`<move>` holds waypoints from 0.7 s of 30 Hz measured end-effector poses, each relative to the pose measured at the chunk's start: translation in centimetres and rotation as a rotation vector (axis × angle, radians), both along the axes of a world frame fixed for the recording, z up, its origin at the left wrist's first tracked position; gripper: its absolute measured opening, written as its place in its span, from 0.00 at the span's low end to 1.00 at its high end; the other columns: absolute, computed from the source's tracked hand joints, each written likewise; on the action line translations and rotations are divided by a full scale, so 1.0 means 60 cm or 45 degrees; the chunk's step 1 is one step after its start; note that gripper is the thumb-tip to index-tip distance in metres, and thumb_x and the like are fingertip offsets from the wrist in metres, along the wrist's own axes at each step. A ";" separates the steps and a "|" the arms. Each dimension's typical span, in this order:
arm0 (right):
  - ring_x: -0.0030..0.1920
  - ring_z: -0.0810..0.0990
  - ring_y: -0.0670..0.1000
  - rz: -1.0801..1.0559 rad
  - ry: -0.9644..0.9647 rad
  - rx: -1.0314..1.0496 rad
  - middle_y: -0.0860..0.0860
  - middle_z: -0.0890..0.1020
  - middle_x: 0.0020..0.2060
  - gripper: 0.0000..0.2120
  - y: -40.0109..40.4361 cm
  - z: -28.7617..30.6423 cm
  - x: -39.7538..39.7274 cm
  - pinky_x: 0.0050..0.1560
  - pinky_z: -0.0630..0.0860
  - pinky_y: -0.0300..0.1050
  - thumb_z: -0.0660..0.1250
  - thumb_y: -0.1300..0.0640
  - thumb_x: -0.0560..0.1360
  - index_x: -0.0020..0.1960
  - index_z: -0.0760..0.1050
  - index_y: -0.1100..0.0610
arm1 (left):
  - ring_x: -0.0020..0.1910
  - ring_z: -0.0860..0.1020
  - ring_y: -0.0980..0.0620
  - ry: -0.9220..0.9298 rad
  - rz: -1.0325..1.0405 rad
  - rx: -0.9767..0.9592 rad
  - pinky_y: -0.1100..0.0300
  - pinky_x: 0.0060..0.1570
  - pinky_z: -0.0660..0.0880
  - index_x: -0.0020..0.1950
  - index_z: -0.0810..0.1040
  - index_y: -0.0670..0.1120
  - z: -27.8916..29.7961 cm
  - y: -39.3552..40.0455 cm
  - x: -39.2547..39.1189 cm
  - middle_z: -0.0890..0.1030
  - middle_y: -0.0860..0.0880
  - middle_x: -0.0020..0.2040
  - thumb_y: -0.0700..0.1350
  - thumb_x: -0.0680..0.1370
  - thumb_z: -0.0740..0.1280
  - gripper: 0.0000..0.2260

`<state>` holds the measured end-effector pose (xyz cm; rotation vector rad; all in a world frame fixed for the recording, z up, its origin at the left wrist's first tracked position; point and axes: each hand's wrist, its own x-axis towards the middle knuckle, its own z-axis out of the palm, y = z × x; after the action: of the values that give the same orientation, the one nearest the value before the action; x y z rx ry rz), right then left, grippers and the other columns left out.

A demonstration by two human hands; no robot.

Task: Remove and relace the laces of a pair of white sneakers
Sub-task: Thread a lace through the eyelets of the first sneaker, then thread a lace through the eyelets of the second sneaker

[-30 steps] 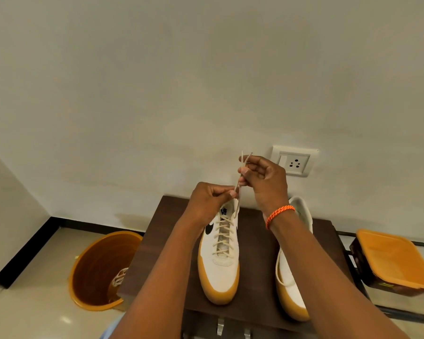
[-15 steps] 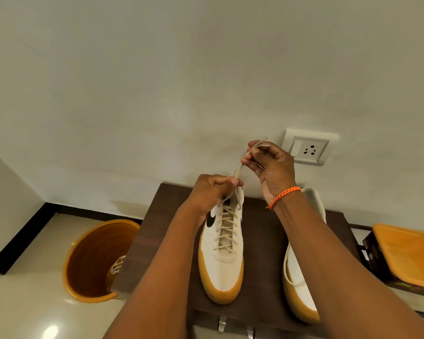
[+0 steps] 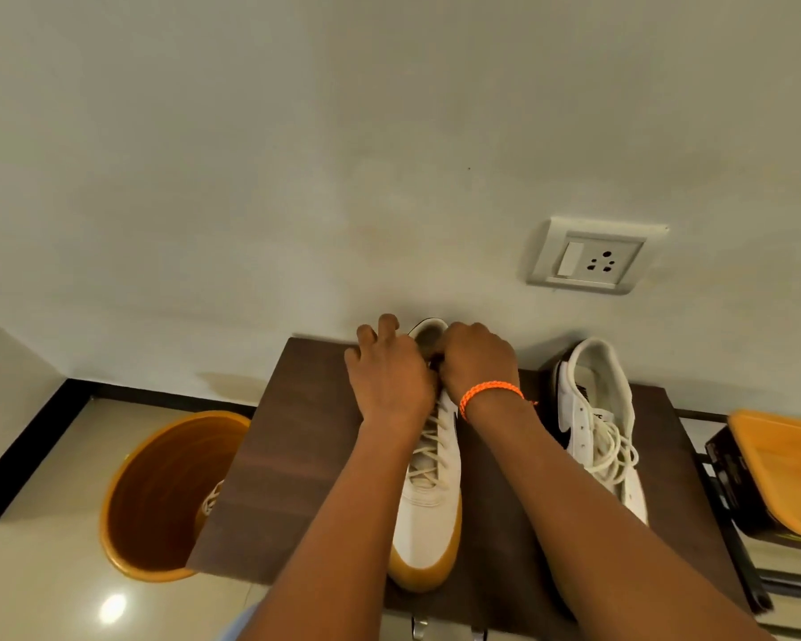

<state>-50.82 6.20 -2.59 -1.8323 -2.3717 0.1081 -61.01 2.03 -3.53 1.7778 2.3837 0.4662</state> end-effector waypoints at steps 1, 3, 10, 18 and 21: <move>0.53 0.82 0.59 0.031 -0.100 -0.031 0.54 0.82 0.53 0.11 0.001 0.011 -0.007 0.46 0.71 0.48 0.62 0.58 0.82 0.60 0.80 0.55 | 0.71 0.69 0.42 0.021 -0.037 -0.021 0.48 0.62 0.69 0.56 0.84 0.45 -0.002 0.001 -0.001 0.69 0.50 0.76 0.45 0.79 0.67 0.09; 0.57 0.82 0.59 0.111 -0.244 -0.094 0.55 0.82 0.57 0.12 0.006 0.030 -0.016 0.48 0.69 0.48 0.60 0.59 0.83 0.62 0.78 0.57 | 0.67 0.73 0.42 -0.020 -0.102 -0.085 0.46 0.59 0.72 0.59 0.82 0.45 -0.001 0.000 -0.004 0.71 0.49 0.73 0.44 0.79 0.67 0.10; 0.55 0.81 0.59 0.233 -0.127 -0.227 0.55 0.81 0.56 0.15 -0.011 0.048 0.013 0.47 0.73 0.49 0.61 0.60 0.82 0.66 0.79 0.52 | 0.42 0.84 0.48 -0.715 0.067 -0.027 0.57 0.39 0.76 0.48 0.88 0.54 0.014 0.000 -0.036 0.86 0.53 0.41 0.48 0.77 0.66 0.10; 0.60 0.82 0.48 -0.215 1.226 -0.425 0.45 0.83 0.61 0.17 -0.102 -0.026 0.095 0.56 0.84 0.57 0.69 0.55 0.82 0.70 0.79 0.48 | 0.59 0.83 0.48 -1.117 0.250 -0.081 0.43 0.63 0.80 0.65 0.84 0.54 0.002 -0.022 -0.062 0.86 0.52 0.58 0.54 0.79 0.73 0.15; 0.61 0.81 0.46 -0.178 1.232 -0.605 0.45 0.81 0.65 0.23 -0.119 -0.048 0.079 0.53 0.85 0.54 0.68 0.50 0.83 0.77 0.72 0.46 | 0.55 0.83 0.42 -1.224 0.296 -0.235 0.41 0.63 0.79 0.46 0.86 0.53 -0.001 -0.029 -0.053 0.86 0.47 0.51 0.60 0.80 0.70 0.13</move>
<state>-46.08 -0.94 -5.48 -1.5316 -1.5849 1.2940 -64.20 0.29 -3.60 0.8662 1.8272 0.8488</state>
